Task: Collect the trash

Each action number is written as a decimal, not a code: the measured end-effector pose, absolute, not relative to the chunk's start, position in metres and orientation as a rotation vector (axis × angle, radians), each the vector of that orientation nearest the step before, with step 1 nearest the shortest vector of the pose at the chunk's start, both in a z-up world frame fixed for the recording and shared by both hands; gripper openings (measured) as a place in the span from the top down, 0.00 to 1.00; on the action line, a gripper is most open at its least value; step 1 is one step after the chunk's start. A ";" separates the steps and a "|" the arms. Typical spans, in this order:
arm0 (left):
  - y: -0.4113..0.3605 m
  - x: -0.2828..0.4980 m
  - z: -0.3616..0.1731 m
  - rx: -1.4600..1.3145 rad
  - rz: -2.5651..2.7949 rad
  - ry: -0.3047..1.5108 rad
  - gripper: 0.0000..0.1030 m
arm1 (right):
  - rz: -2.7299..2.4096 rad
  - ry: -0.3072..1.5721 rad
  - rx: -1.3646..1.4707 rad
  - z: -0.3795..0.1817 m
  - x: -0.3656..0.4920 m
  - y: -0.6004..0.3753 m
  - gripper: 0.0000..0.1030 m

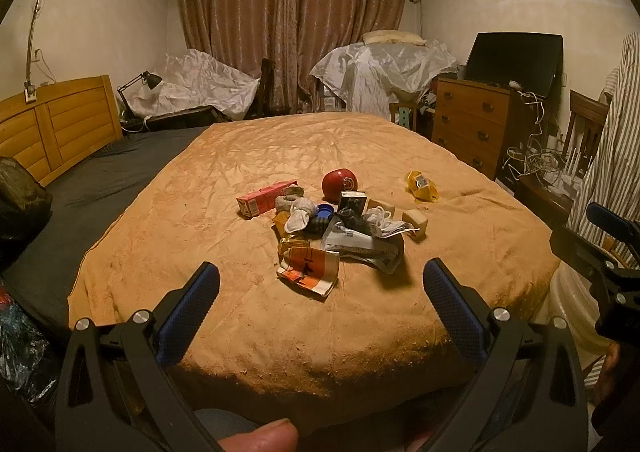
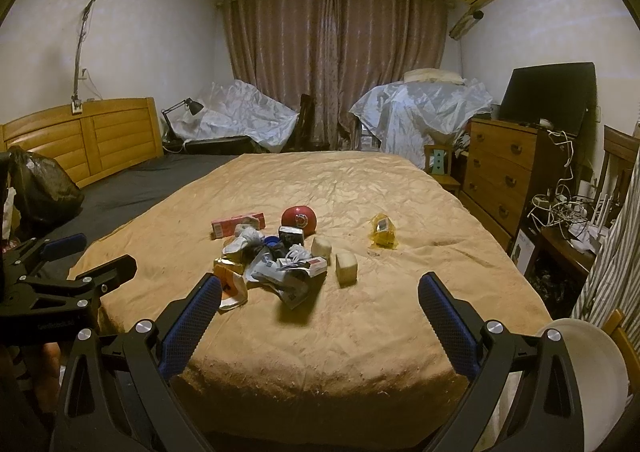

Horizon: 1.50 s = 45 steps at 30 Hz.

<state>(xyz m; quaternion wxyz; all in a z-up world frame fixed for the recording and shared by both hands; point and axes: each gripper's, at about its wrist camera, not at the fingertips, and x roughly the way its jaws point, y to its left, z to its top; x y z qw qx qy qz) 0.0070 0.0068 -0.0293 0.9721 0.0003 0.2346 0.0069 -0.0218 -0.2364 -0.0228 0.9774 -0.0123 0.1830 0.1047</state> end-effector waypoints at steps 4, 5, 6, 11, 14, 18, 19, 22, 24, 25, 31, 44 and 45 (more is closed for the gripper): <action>0.007 0.009 -0.033 0.003 0.009 0.491 0.05 | 0.212 0.371 -0.026 -0.023 -0.021 -0.235 0.05; 0.008 0.012 -0.036 -0.006 -0.006 0.503 0.05 | 0.211 0.371 -0.026 -0.023 -0.021 -0.235 0.05; 0.011 0.016 -0.041 -0.022 -0.027 0.519 0.05 | 0.211 0.375 -0.027 -0.026 -0.021 -0.235 0.05; 0.031 0.042 -0.071 -0.097 -0.045 0.626 0.05 | 0.214 0.404 -0.027 -0.038 -0.011 -0.234 0.05; 0.052 0.070 -0.097 -0.180 -0.059 0.754 0.05 | 0.216 0.434 -0.027 -0.049 -0.001 -0.236 0.05; 0.077 0.104 -0.128 -0.325 -0.059 0.852 0.05 | 0.220 0.481 -0.030 -0.066 0.017 -0.239 0.04; 0.082 0.114 -0.135 -0.367 -0.073 0.876 0.09 | 0.225 0.494 -0.031 -0.071 0.023 -0.239 0.04; 0.084 0.137 -0.153 -0.435 -0.116 0.945 0.27 | 0.243 0.531 -0.033 -0.081 0.038 -0.239 0.04; 0.082 0.150 -0.162 -0.459 -0.128 0.975 0.36 | 0.260 0.549 -0.041 -0.088 0.049 -0.237 0.04; 0.081 0.155 -0.165 -0.465 -0.133 0.980 0.37 | 0.266 0.556 -0.046 -0.091 0.053 -0.236 0.05; 0.077 0.176 -0.172 -0.479 -0.123 0.975 0.44 | 0.293 0.585 -0.058 -0.104 0.074 -0.227 0.05; 0.075 0.192 -0.173 -0.483 -0.125 0.916 0.89 | 0.368 0.664 -0.004 -0.126 0.164 -0.235 0.41; 0.077 0.192 -0.172 -0.479 -0.123 0.914 0.90 | 0.375 0.675 0.017 -0.128 0.172 -0.238 0.42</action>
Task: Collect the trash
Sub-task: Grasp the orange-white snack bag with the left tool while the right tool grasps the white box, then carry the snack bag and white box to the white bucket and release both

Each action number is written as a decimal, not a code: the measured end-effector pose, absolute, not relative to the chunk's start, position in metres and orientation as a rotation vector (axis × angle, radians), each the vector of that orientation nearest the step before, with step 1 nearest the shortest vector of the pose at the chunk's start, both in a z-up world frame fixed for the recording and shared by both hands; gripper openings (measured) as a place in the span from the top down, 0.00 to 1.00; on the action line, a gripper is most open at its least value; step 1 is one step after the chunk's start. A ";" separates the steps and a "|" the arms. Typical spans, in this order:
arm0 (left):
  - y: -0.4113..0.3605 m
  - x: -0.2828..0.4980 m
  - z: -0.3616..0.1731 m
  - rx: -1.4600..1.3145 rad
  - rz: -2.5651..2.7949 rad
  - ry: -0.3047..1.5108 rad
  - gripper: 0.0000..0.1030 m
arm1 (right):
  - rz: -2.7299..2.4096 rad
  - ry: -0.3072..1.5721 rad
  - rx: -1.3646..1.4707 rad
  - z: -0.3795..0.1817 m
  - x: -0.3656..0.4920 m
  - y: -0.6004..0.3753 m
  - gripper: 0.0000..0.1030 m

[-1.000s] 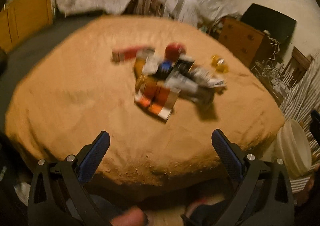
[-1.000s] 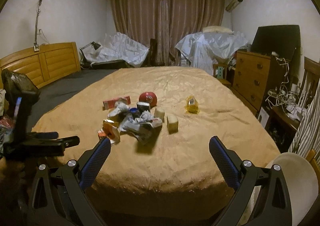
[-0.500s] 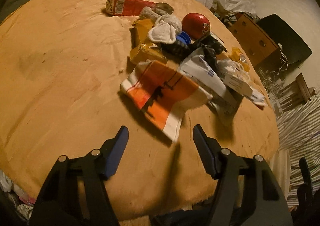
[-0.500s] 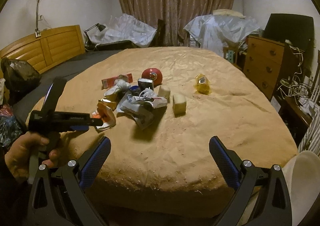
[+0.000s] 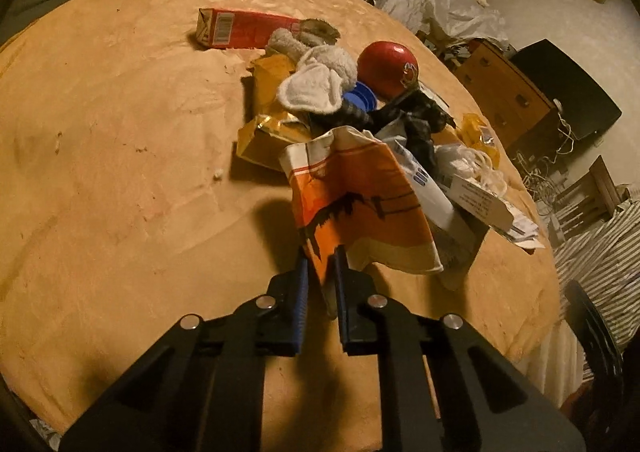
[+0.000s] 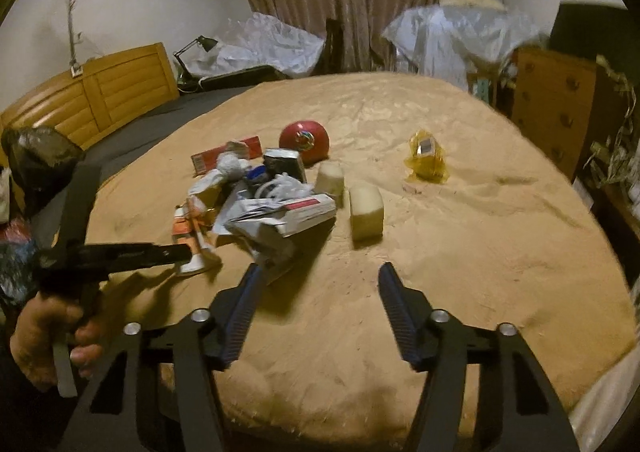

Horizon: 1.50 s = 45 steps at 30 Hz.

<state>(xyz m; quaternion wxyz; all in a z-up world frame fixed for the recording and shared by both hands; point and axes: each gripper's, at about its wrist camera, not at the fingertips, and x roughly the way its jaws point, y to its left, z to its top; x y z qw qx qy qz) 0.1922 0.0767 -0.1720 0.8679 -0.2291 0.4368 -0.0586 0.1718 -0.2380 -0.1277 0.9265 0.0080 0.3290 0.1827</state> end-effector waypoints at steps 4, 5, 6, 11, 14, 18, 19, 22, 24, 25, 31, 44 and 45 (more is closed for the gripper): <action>0.078 0.191 -0.164 -0.438 -0.110 0.896 0.92 | 0.480 0.753 0.284 -0.137 0.208 -0.258 0.44; 0.078 0.191 -0.162 -0.432 -0.111 0.894 0.92 | 0.509 0.770 0.343 -0.140 0.215 -0.261 0.44; 0.078 0.191 -0.161 -0.425 -0.113 0.892 0.93 | 0.546 0.795 0.421 -0.143 0.225 -0.262 0.44; 0.074 0.192 -0.158 -0.396 -0.118 0.896 0.93 | 0.571 0.878 0.576 -0.149 0.270 -0.250 0.33; 0.072 0.195 -0.159 -0.391 -0.122 0.904 0.93 | 0.550 0.929 0.580 -0.154 0.291 -0.243 0.32; 0.070 0.197 -0.162 -0.388 -0.127 0.911 0.93 | 0.531 1.033 0.620 -0.182 0.315 -0.233 0.40; 0.069 0.198 -0.162 -0.388 -0.131 0.910 0.93 | 0.541 1.041 0.629 -0.187 0.317 -0.230 0.44; 0.066 0.200 -0.162 -0.379 -0.139 0.907 0.93 | 0.599 1.016 0.650 -0.193 0.319 -0.220 0.56; 0.065 0.199 -0.161 -0.373 -0.147 0.902 0.93 | 0.605 0.965 0.587 -0.184 0.311 -0.214 0.64; 0.064 0.198 -0.160 -0.369 -0.150 0.896 0.93 | 0.598 0.942 0.548 -0.176 0.306 -0.213 0.65; 0.057 0.188 -0.139 -0.326 -0.138 0.828 0.95 | 0.534 0.728 0.250 -0.114 0.253 -0.201 0.86; 0.052 0.155 -0.087 -0.250 -0.121 0.688 0.95 | 0.386 0.491 0.059 -0.068 0.159 -0.209 0.87; 0.050 0.153 -0.081 -0.243 -0.127 0.674 0.95 | 0.378 0.479 0.053 -0.065 0.149 -0.209 0.87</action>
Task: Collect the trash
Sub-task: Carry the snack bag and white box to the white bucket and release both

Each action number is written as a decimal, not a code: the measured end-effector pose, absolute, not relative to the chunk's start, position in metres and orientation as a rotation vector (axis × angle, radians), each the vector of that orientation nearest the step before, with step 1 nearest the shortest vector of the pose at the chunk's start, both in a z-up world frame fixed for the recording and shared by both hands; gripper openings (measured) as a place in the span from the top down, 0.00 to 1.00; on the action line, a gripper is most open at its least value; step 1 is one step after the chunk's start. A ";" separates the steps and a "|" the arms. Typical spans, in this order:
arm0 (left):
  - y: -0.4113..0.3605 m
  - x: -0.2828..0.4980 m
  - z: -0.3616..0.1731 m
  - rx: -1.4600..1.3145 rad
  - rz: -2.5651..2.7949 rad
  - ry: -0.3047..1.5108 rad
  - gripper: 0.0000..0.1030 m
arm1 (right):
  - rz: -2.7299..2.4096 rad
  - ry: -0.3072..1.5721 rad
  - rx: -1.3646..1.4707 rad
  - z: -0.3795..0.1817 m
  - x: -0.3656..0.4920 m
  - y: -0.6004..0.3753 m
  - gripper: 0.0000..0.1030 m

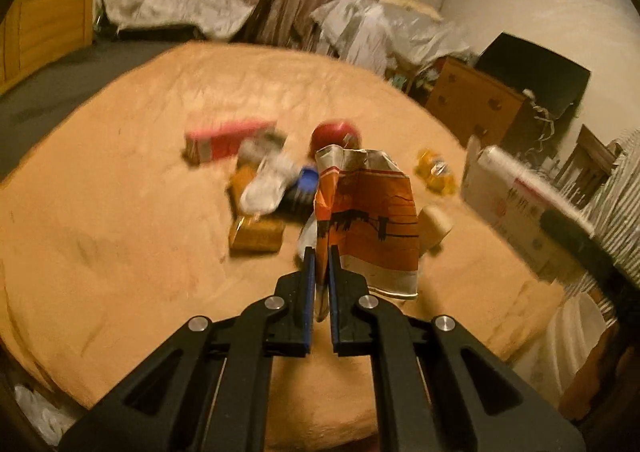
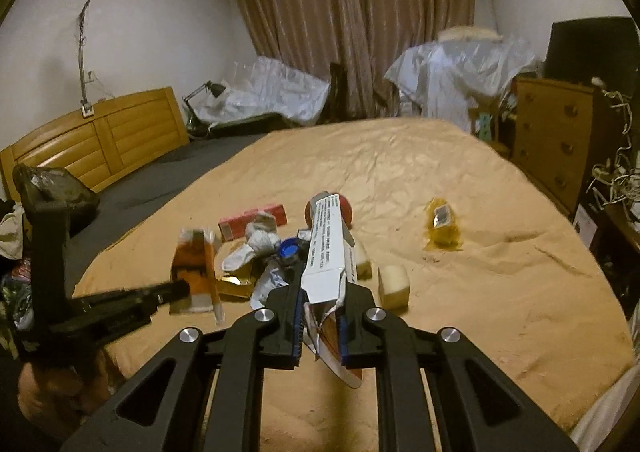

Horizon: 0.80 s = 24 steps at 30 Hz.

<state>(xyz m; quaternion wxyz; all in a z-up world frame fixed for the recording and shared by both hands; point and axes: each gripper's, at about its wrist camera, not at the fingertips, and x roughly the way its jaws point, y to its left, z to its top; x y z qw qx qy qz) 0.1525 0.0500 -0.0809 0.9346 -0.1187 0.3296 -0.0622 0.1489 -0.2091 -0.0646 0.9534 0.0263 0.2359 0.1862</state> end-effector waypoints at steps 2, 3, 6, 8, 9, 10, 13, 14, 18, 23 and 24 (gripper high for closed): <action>0.042 0.150 -0.065 -0.225 -0.156 0.645 0.95 | 0.357 0.451 0.036 -0.056 0.133 -0.208 0.87; 0.035 0.149 -0.056 -0.207 -0.176 0.628 0.95 | 0.348 0.439 0.032 -0.052 0.127 -0.209 0.87; 0.022 0.145 -0.042 -0.176 -0.220 0.605 0.95 | 0.300 0.382 0.013 -0.035 0.104 -0.211 0.87; 0.013 0.142 -0.034 -0.155 -0.239 0.594 0.95 | 0.274 0.352 0.011 -0.025 0.090 -0.213 0.87; 0.008 0.141 -0.031 -0.143 -0.245 0.590 0.95 | 0.259 0.334 0.010 -0.020 0.083 -0.215 0.87; 0.004 0.139 -0.029 -0.130 -0.245 0.584 0.95 | 0.249 0.321 0.010 -0.016 0.076 -0.217 0.87; -0.003 0.132 -0.024 -0.120 -0.245 0.580 0.95 | 0.235 0.297 0.014 -0.007 0.058 -0.222 0.87; -0.005 0.130 -0.023 -0.121 -0.243 0.578 0.95 | 0.236 0.294 0.013 -0.005 0.054 -0.223 0.87; -0.014 0.120 -0.015 -0.117 -0.240 0.559 0.95 | 0.228 0.273 0.016 0.009 0.036 -0.239 0.87; -0.026 0.107 -0.005 -0.101 -0.250 0.534 0.95 | 0.208 0.254 0.035 0.024 0.017 -0.262 0.87; -0.029 0.105 -0.003 -0.098 -0.253 0.530 0.95 | 0.204 0.252 0.037 0.026 0.015 -0.266 0.87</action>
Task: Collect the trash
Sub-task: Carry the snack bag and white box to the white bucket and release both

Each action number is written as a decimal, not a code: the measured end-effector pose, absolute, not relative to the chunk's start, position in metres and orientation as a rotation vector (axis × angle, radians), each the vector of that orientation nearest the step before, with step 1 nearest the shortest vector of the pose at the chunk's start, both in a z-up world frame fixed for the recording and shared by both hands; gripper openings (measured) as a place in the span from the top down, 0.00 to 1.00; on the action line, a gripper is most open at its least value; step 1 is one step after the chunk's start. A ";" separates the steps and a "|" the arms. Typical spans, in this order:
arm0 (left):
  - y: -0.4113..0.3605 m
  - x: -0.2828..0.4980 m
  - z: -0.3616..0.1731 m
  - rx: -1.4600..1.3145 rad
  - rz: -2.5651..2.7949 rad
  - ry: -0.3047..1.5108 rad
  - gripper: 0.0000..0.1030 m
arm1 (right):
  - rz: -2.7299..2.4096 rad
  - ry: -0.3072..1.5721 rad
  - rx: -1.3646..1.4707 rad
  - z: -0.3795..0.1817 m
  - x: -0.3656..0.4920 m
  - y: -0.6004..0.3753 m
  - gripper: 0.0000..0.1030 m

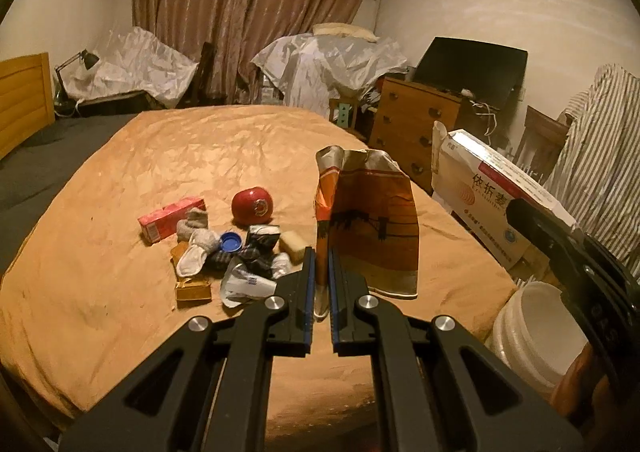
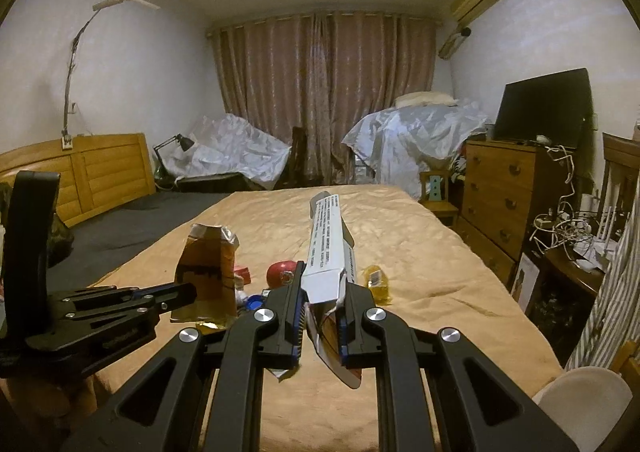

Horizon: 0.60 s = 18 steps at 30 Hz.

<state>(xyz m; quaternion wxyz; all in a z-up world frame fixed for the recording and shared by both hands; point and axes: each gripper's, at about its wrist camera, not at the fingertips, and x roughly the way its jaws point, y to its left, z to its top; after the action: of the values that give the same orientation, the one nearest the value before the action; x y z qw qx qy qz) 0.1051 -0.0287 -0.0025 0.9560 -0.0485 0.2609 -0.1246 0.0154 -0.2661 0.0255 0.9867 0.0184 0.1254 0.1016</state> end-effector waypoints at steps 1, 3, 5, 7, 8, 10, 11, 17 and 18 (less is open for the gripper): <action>-0.032 0.104 0.000 -0.097 -0.258 0.525 0.95 | 0.200 0.252 0.039 0.028 0.011 -0.272 0.87; -0.039 0.102 0.004 -0.090 -0.270 0.517 0.95 | 0.192 0.250 0.040 0.032 0.004 -0.280 0.87; -0.048 0.099 0.008 -0.083 -0.287 0.511 0.95 | 0.178 0.252 0.039 0.037 -0.005 -0.290 0.87; -0.059 0.097 0.011 -0.079 -0.312 0.511 0.95 | 0.163 0.256 0.039 0.038 -0.012 -0.301 0.86; -0.064 0.096 0.012 -0.075 -0.324 0.509 0.95 | 0.152 0.256 0.037 0.041 -0.017 -0.308 0.86; -0.081 0.095 0.015 -0.064 -0.359 0.510 0.95 | 0.123 0.260 0.039 0.046 -0.026 -0.329 0.86; -0.089 0.095 0.016 -0.062 -0.378 0.513 0.95 | 0.108 0.262 0.039 0.048 -0.031 -0.339 0.86; -0.149 0.095 0.016 -0.035 -0.501 0.540 0.95 | -0.029 0.296 0.040 0.061 -0.070 -0.428 0.86; -0.160 0.096 0.016 -0.032 -0.525 0.549 0.95 | -0.054 0.304 0.035 0.061 -0.076 -0.443 0.86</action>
<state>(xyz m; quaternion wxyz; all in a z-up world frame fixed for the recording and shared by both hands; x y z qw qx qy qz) 0.0961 -0.1597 0.0160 0.9287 -0.0157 0.2678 -0.2561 -0.0763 -0.4430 0.0608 0.9880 0.0176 0.1513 -0.0268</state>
